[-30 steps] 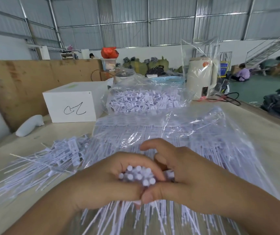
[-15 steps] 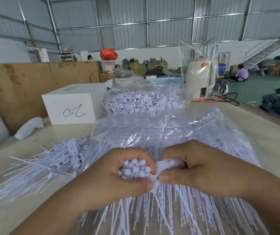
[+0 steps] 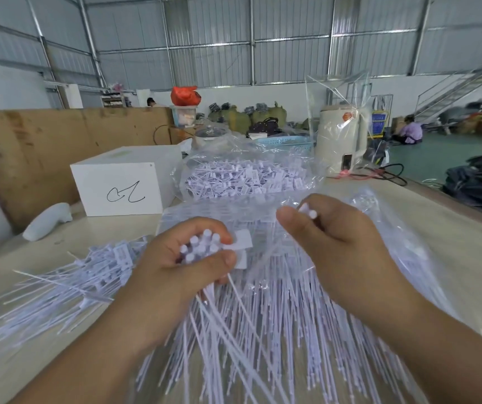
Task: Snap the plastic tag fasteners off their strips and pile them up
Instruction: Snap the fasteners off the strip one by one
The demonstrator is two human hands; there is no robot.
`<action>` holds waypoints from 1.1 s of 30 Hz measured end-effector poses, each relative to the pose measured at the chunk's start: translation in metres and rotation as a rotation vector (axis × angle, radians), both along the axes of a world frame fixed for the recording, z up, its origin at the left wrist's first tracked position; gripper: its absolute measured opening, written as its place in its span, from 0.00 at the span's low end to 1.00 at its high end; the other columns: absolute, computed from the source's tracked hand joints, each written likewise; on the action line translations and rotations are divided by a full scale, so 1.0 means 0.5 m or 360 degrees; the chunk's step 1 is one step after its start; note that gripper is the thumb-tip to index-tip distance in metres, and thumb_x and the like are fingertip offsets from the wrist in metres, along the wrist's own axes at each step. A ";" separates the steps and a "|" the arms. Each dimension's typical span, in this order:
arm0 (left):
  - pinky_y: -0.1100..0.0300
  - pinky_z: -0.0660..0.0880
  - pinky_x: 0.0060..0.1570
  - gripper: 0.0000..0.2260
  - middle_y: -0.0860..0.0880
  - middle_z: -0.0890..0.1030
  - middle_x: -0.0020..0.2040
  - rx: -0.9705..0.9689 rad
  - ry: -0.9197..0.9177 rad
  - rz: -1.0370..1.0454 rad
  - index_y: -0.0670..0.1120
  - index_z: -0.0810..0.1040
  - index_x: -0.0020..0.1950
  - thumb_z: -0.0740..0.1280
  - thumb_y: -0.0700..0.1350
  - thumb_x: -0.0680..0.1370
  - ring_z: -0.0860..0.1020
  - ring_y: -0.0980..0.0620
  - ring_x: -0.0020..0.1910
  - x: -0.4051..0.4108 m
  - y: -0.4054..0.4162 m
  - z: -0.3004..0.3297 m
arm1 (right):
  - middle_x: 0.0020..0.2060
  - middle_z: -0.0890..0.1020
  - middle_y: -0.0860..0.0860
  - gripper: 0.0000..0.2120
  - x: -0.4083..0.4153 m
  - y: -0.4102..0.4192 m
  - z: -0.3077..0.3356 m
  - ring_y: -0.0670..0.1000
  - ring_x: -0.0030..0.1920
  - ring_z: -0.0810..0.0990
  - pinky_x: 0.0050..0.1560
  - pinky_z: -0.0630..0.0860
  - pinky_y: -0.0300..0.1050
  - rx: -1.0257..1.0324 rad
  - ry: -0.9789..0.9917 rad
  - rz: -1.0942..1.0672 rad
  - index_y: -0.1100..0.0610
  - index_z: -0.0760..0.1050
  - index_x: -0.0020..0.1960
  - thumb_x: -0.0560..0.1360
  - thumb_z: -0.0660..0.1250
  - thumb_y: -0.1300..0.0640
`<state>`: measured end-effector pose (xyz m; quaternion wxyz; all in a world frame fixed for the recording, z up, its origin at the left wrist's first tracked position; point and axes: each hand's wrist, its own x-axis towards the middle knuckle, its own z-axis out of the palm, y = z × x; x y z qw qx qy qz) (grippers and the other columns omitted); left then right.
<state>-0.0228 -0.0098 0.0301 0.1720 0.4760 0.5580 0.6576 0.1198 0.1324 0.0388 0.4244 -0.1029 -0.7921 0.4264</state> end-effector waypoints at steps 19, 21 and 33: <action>0.67 0.76 0.44 0.16 0.50 0.85 0.50 -0.0745 0.0267 -0.0973 0.47 0.83 0.55 0.70 0.34 0.71 0.81 0.57 0.46 -0.031 -0.025 0.017 | 0.35 0.84 0.51 0.30 -0.009 -0.040 -0.043 0.49 0.39 0.83 0.52 0.78 0.50 -0.0038 -0.0683 0.0620 0.35 0.70 0.57 0.58 0.78 0.42; 0.69 0.75 0.41 0.15 0.53 0.85 0.46 -0.0709 0.0249 -0.0974 0.44 0.83 0.54 0.69 0.30 0.71 0.81 0.61 0.42 -0.029 -0.022 0.016 | 0.31 0.80 0.47 0.26 -0.011 -0.041 -0.046 0.46 0.33 0.78 0.43 0.75 0.47 -0.0027 -0.0665 0.0582 0.40 0.75 0.53 0.58 0.77 0.40; 0.69 0.75 0.39 0.14 0.55 0.84 0.41 0.0044 0.0222 0.0115 0.55 0.83 0.47 0.72 0.42 0.64 0.82 0.58 0.39 0.016 0.013 -0.015 | 0.43 0.83 0.44 0.26 -0.021 -0.066 -0.051 0.45 0.44 0.81 0.43 0.78 0.42 -0.0704 -0.0537 0.1230 0.40 0.73 0.63 0.70 0.74 0.58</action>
